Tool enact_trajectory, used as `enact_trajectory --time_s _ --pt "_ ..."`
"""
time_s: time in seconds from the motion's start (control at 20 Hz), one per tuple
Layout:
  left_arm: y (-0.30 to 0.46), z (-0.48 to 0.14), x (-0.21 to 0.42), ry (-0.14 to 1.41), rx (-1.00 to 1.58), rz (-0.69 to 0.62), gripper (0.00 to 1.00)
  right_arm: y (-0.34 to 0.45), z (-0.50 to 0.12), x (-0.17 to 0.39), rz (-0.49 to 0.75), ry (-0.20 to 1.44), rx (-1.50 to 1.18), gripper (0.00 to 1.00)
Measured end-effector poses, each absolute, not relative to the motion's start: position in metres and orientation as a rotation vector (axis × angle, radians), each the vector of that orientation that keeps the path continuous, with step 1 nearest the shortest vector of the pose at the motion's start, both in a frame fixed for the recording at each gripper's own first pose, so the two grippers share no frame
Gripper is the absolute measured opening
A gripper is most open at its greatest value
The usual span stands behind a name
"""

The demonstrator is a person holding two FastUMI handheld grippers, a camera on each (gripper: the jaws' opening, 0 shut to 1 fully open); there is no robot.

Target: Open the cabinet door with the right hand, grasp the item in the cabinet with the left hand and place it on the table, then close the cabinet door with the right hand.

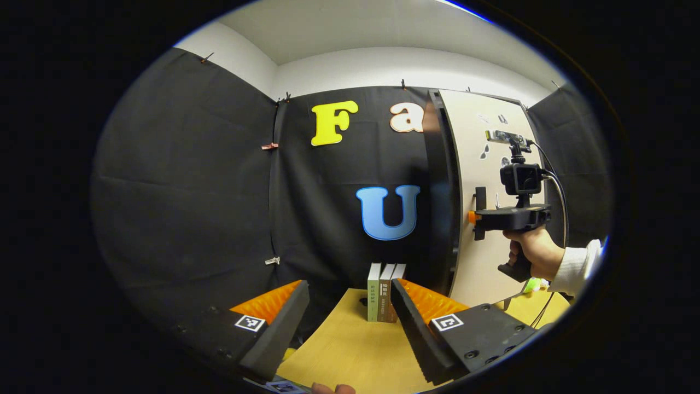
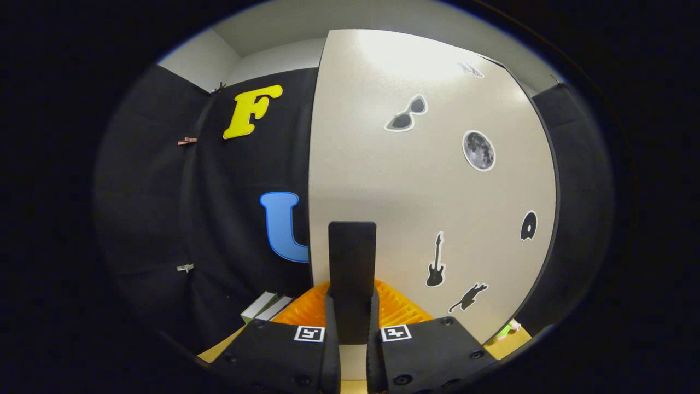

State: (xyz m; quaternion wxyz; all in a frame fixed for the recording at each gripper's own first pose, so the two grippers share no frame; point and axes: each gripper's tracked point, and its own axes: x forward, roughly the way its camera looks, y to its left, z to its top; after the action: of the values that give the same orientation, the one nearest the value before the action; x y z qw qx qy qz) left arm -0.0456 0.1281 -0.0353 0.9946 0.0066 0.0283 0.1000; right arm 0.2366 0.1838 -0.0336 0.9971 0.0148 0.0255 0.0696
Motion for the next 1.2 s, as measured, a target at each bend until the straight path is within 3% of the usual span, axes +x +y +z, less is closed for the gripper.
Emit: enact_trajectory --time_s 0.9,1.2 --pt "0.065 -0.024 -0.076 0.038 -0.022 0.150 0.95 0.119 -0.022 0.113 0.308 0.115 0.077 0.22" --pt "0.054 -0.019 -0.073 0.034 -0.018 0.133 0.94 0.080 -0.018 0.087 0.296 0.106 0.066 0.22"
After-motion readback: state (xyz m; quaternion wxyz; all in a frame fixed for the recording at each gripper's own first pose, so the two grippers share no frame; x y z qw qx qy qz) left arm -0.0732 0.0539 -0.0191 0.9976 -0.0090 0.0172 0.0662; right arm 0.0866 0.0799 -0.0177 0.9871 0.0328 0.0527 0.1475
